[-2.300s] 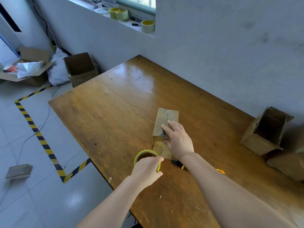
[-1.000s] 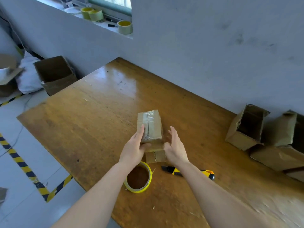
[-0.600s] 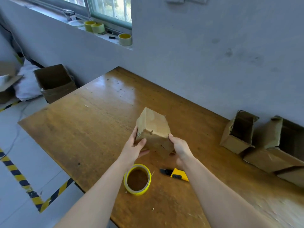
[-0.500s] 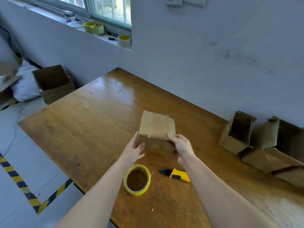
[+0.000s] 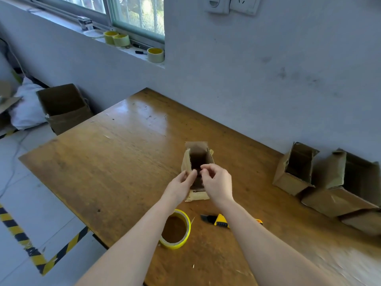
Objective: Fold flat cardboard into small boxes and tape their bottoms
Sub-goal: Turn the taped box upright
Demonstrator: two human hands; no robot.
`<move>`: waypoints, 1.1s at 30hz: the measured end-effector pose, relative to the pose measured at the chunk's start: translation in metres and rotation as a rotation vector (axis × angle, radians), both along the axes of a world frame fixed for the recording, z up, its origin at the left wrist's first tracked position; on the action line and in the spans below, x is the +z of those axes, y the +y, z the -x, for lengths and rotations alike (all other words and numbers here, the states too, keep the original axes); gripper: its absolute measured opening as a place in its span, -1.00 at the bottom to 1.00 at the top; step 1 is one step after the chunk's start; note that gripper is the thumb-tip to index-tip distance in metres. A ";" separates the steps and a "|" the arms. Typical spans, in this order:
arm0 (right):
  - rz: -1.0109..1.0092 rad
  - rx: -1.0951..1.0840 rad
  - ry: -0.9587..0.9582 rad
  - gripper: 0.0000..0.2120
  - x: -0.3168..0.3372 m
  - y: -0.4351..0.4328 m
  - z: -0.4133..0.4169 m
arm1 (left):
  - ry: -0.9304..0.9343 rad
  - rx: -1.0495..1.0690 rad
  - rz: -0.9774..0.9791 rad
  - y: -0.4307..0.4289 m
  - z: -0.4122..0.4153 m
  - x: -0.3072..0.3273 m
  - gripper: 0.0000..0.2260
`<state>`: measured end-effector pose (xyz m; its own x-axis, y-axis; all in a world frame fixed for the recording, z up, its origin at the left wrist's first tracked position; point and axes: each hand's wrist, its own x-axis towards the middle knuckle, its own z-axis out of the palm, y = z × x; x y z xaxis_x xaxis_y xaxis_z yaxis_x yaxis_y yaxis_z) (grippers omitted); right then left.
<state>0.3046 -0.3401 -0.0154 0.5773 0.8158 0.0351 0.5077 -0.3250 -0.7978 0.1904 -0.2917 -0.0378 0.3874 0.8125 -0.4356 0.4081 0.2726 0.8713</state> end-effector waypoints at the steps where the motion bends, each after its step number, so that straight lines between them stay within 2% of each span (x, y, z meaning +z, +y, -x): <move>1: -0.016 -0.049 -0.087 -0.82 0.000 -0.001 -0.001 | 0.045 -0.004 -0.048 0.001 0.000 0.000 -0.42; 4: 0.048 -0.171 -0.269 -0.80 0.001 -0.003 -0.007 | 0.102 0.003 -0.156 0.004 0.000 0.004 -0.52; 6: 0.139 -0.220 -0.265 -0.76 0.000 -0.004 -0.013 | 0.163 -0.020 -0.272 0.007 -0.003 0.010 -0.62; 9: 0.247 -0.192 -0.243 -0.89 -0.001 -0.005 -0.022 | 0.217 -0.086 -0.445 0.012 -0.013 0.016 -0.77; 11: 0.272 -0.183 -0.245 -0.84 -0.001 -0.007 -0.029 | 0.235 -0.128 -0.501 0.014 -0.024 0.019 -0.78; 16: 0.256 -0.225 -0.206 -0.83 0.003 -0.021 -0.058 | 0.200 -0.198 -0.508 0.022 -0.062 0.016 -0.77; 18: 0.210 -0.288 -0.152 -0.86 0.006 -0.030 -0.078 | 0.177 -0.229 -0.501 0.027 -0.080 0.012 -0.77; 22: 0.136 -0.457 -0.116 -0.76 0.015 -0.042 -0.119 | 0.144 -0.281 -0.487 0.035 -0.121 0.012 -0.71; 28: 0.118 -0.558 -0.181 -0.75 0.023 -0.039 -0.170 | 0.108 -0.390 -0.556 0.044 -0.186 0.023 -0.76; 33: 0.168 -0.548 -0.243 -0.78 0.023 -0.029 -0.205 | 0.169 -0.444 -0.647 0.056 -0.230 0.026 -0.77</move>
